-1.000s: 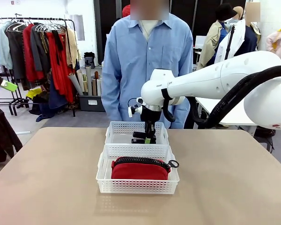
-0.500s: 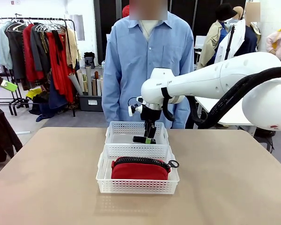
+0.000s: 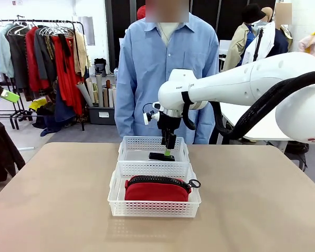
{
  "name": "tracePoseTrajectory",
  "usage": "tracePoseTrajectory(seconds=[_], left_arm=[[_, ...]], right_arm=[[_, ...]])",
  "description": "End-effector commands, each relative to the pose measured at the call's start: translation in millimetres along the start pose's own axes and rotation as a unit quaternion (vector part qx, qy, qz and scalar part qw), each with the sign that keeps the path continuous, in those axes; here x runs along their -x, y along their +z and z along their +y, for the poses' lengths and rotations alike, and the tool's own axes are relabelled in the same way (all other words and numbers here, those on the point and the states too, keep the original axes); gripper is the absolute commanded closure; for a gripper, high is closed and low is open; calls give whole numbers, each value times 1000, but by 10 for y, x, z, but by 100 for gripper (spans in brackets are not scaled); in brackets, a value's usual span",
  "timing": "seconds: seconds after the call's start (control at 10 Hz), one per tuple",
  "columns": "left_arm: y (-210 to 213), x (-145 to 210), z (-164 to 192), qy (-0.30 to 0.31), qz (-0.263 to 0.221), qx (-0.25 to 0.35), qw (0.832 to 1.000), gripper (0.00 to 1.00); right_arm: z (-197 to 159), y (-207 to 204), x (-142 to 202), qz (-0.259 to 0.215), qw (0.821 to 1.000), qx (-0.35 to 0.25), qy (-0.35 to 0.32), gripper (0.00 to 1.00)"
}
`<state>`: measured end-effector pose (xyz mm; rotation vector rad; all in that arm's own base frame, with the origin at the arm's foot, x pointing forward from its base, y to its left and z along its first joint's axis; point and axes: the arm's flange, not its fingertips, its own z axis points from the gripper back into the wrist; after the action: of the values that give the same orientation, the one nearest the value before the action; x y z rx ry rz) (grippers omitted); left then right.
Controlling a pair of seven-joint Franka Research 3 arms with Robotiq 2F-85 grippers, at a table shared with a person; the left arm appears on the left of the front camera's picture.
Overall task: Distribute items into two baskets.
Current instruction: Place the picked Stapler into the Organizing basket as instructed by the person.
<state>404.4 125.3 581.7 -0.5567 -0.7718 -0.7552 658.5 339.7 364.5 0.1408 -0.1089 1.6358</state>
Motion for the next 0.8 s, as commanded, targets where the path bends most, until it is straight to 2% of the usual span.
tracePoseTrajectory(seconds=[0.0,0.3,0.7], left_arm=[[1,3,-8,-3,-11,6,1000,0],[1,3,-8,-3,-11,6,1000,0],[1,3,-8,-3,-11,6,1000,0]], right_arm=[[75,123,17,20,1000,8,13,0],[29,132,-10,2,1000,3,2,0],[29,132,-10,2,1000,3,2,0]])
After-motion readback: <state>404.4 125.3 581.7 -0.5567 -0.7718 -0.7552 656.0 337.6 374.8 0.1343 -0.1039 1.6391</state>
